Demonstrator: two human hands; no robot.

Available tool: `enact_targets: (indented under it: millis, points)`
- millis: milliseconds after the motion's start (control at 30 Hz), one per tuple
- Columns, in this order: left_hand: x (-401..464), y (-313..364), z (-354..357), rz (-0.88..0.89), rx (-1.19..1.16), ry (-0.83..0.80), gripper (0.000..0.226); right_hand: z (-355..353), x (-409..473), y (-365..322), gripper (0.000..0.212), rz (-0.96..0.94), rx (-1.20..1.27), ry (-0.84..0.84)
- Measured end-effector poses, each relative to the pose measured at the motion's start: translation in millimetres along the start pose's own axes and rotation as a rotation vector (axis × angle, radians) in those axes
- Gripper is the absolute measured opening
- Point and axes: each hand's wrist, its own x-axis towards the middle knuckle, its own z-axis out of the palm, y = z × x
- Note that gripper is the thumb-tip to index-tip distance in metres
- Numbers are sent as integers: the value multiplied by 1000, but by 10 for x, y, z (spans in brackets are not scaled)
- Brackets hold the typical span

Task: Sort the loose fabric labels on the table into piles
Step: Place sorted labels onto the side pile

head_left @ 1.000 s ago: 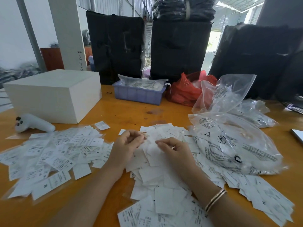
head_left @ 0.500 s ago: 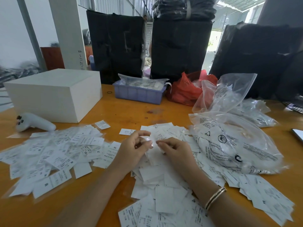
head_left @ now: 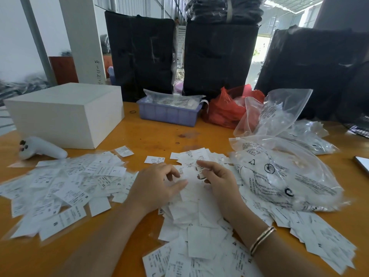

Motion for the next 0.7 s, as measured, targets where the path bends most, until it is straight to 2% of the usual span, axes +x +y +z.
enact_targets:
  millis: [67, 133, 233, 333, 400, 433, 467, 533, 633, 700]
  points:
    - [15, -29, -4, 2, 173, -125, 46, -4, 13, 13, 37, -2, -9, 5]
    - [26, -56, 10, -7, 224, -193, 44, -1, 5, 12, 37, -2, -26, 6]
    - [20, -92, 40, -26, 67, -156, 27, -1, -7, 26, 37, -19, -70, -13]
    - [7, -39, 47, -65, -124, -18, 17, 24, -34, 17, 39, -78, -141, -47]
    - [9, 5, 33, -58, -220, 82, 16, 58, -64, 6, 31, -166, -209, -89]
    - [10, 28, 23, -50, -260, 104, 16, 70, -76, 2, 19, -208, -241, -122]
    - [8, 45, 16, -45, -299, 105, 14, 82, -93, -11, 14, -231, -268, -163]
    - [7, 71, 20, -59, -367, 90, 10, 88, -108, -1, 32, -253, -314, -192]
    - [1, 98, 32, -167, -541, 71, 5, 84, -74, 6, 15, -224, -307, -108]
    - [-14, 112, 32, -243, -677, 17, 5, 60, -67, -7, 14, -166, -206, -77]
